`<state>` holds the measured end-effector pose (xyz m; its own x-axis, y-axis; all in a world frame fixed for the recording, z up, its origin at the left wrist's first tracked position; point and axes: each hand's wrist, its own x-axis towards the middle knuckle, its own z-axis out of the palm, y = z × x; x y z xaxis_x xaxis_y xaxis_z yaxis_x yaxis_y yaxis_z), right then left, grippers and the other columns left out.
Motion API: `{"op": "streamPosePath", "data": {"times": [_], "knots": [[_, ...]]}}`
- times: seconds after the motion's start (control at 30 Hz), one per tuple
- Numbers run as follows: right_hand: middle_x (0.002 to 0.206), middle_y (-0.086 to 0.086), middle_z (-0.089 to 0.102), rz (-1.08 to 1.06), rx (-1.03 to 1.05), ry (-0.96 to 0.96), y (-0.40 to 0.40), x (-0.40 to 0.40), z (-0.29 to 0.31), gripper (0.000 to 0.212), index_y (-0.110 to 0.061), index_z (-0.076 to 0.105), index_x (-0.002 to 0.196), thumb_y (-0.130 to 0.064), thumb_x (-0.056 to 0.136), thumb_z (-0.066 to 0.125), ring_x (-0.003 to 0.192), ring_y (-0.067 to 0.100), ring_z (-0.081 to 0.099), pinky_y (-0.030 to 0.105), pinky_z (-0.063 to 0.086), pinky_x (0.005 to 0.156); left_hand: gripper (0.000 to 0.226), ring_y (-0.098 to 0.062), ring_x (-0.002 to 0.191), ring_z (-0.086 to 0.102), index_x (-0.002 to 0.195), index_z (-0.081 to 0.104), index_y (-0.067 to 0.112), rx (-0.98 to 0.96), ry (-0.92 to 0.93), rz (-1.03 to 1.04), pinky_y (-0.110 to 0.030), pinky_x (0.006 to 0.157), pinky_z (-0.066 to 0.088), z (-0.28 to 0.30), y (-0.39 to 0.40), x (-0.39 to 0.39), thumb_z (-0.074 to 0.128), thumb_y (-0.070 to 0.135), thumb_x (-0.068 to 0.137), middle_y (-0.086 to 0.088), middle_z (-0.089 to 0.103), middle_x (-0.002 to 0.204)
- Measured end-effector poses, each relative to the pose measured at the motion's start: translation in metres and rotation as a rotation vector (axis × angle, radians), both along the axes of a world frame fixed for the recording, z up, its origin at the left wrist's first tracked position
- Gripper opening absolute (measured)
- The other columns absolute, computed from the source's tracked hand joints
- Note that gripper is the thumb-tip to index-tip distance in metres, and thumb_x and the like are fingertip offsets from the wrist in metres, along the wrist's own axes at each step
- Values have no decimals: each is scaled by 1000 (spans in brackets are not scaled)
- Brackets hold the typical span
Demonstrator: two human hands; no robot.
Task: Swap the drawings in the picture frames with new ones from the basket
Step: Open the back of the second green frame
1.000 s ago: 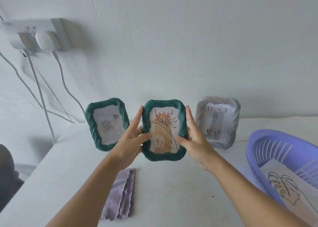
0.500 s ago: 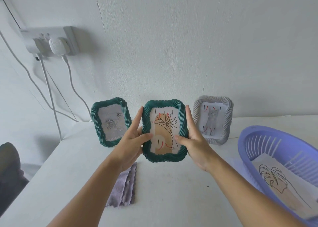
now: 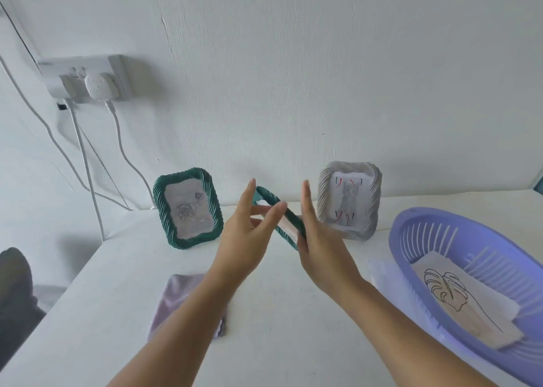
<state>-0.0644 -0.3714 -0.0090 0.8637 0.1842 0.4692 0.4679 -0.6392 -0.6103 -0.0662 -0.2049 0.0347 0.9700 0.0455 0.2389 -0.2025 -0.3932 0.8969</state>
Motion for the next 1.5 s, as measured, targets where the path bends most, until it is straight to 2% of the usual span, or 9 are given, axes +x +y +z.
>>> {"op": "streamPosePath", "data": {"times": [0.17, 0.27, 0.37, 0.53, 0.6, 0.77, 0.9, 1.17, 1.5], "knots": [[76, -4, 51, -25, -200, -44, 4, -13, -1, 99, -42, -18, 158, -8, 98, 54, 50, 8, 45, 23, 32, 40, 78, -3, 95, 71, 155, 27, 39, -47, 25, 175, -33, 85, 55, -3, -14, -7, 66, 57, 89, 18, 71, 105], [112, -1, 65, 122, -159, 16, 3, -14, -6, 99, -48, -25, 153, -29, 101, 57, 85, 19, 63, 40, 56, 65, 66, -4, 81, 73, 150, 35, 36, -155, 74, 185, -26, 72, 53, -7, -9, -7, 60, 39, 89, 10, 72, 90], [134, -13, 56, 215, -22, 174, -2, -16, -5, 93, -55, -18, 153, -72, 93, 51, 117, 7, 55, 25, 49, 89, 54, -9, 64, 61, 145, 43, 34, -218, 109, 176, -29, 70, 54, -12, 4, -6, 56, 28, 93, 9, 60, 66], [160, -14, 27, 50, 147, 377, -19, 2, -17, 76, -51, 1, 159, -71, 97, 40, 146, 0, 18, 27, 20, 114, 37, -23, 83, 71, 132, 63, 24, -482, 260, 23, -35, 82, 61, -22, 21, -4, 46, 8, 103, -5, 77, 98], [165, -12, 22, 57, 183, 526, -24, 8, -26, 77, -52, 4, 158, -71, 96, 45, 151, 9, 20, 34, 26, 117, 38, -22, 83, 70, 126, 69, 28, -523, 309, -73, -31, 76, 59, -30, 23, -5, 45, 8, 105, -10, 77, 109], [147, -10, 42, 20, 175, 619, -29, 2, -51, 78, -50, 14, 158, -66, 94, 55, 135, 13, 41, 27, 36, 96, 35, -12, 72, 70, 124, 70, 29, -426, 351, -84, -25, 69, 59, -58, 25, -3, 49, 8, 106, -6, 79, 94], [149, -5, 42, -51, 77, 618, -31, -4, -60, 78, -52, 13, 158, -66, 94, 54, 140, 22, 42, 43, 37, 111, 31, 0, 66, 64, 129, 67, 26, -18, 292, 33, -22, 71, 52, -81, 28, 4, 54, 14, 104, 5, 79, 95], [143, 4, 35, -156, -283, 556, -30, -6, -67, 78, -39, 17, 160, -70, 94, 46, 135, 30, 32, 45, 32, 110, 29, -15, 101, 63, 126, 71, 19, 357, 287, 85, -28, 89, 46, -108, 28, 15, 59, 25, 100, 2, 73, 116], [130, 0, 54, -259, -184, 506, -32, 12, -70, 53, -33, 52, 141, -61, 97, 50, 119, 24, 56, 42, 45, 100, 27, 1, 82, 62, 113, 78, 27, 284, 258, 161, -19, 66, 45, -116, 24, 14, 72, 42, 91, 15, 71, 88]]}}
